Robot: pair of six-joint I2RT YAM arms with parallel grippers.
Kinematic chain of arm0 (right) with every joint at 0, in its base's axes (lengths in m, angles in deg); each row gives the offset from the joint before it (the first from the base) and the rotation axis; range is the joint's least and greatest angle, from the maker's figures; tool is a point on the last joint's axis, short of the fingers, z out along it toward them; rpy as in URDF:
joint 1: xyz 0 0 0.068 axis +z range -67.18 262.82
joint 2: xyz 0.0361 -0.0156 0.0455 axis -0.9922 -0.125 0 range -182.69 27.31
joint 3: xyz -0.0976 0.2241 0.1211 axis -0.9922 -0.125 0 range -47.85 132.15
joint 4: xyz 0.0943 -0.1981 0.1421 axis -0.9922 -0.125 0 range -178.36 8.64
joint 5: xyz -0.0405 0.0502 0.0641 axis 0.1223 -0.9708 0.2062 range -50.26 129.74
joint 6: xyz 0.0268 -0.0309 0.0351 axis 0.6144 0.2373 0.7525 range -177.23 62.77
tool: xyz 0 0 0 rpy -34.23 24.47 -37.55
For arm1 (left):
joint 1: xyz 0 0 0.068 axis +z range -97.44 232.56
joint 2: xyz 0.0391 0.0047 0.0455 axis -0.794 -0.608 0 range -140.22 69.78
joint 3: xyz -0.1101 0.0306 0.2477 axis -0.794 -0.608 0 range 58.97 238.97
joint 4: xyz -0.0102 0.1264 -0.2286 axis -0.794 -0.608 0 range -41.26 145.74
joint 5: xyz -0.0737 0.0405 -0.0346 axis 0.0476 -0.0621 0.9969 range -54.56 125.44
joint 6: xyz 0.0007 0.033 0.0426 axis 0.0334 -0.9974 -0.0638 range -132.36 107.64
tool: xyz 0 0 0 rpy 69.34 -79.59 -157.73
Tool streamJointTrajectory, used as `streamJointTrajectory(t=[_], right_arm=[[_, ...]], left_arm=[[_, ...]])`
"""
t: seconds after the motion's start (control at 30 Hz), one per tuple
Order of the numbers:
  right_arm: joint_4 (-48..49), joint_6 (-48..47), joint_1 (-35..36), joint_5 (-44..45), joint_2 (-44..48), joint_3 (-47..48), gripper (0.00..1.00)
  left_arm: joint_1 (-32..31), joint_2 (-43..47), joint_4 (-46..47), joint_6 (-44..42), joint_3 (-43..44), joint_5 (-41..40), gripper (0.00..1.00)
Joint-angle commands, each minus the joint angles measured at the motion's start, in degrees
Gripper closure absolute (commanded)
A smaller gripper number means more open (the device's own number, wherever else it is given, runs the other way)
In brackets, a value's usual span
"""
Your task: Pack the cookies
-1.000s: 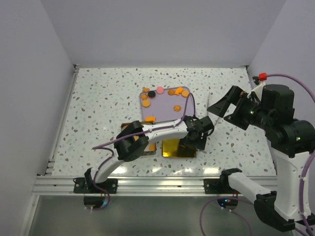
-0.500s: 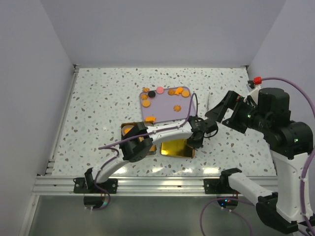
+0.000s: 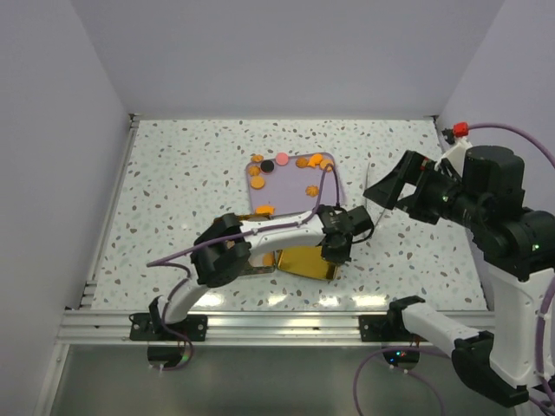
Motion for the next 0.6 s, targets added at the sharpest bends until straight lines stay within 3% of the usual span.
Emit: streamJointTrajectory(t=[0.0, 0.17, 0.23, 0.3, 0.33, 0.37, 0.4, 0.47, 0.57], right_arm=[[-2.36, -1.56, 0.27, -0.38, -1.98, 6.15, 0.01], [1.66, 0.98, 0.35, -3.8, -5.77, 13.28, 0.01], [6.93, 5.54, 0.35, -13.24, -6.12, 10.49, 0.01], [22.1, 16.38, 0.35, -20.74, -4.72, 4.7, 0.01], [29.74, 21.59, 0.27, -26.87, -2.28, -3.86, 0.01], [47.74, 27.21, 0.27, -28.67, -1.04, -8.73, 0.01], [56.88, 38.23, 0.27, -29.56, -0.07, -13.39, 0.01], [75.67, 45.69, 0.27, -29.48, 0.12, -22.73, 0.01], [81.66, 47.49, 0.35, -30.35, -3.64, -23.29, 0.01]], left_arm=[[1.24, 13.62, 9.02, 3.16, -5.74, 4.59, 1.0], [4.66, 31.47, 24.15, 2.28, -18.48, 13.8, 1.0], [6.76, 38.15, 26.87, 1.58, -20.52, 16.79, 1.0], [8.79, 46.12, 30.99, 1.75, -25.87, 20.05, 1.0], [11.32, 48.95, 37.63, 2.01, -28.15, 24.77, 1.0], [12.48, 51.51, 40.66, 2.54, -32.27, 26.9, 1.0], [13.62, 56.4, 43.03, 2.98, -34.05, 28.66, 1.0], [17.84, 60.83, 48.14, 3.77, -39.13, 33.32, 1.0], [24.87, 69.44, 62.88, 11.04, -48.08, 40.36, 1.0]])
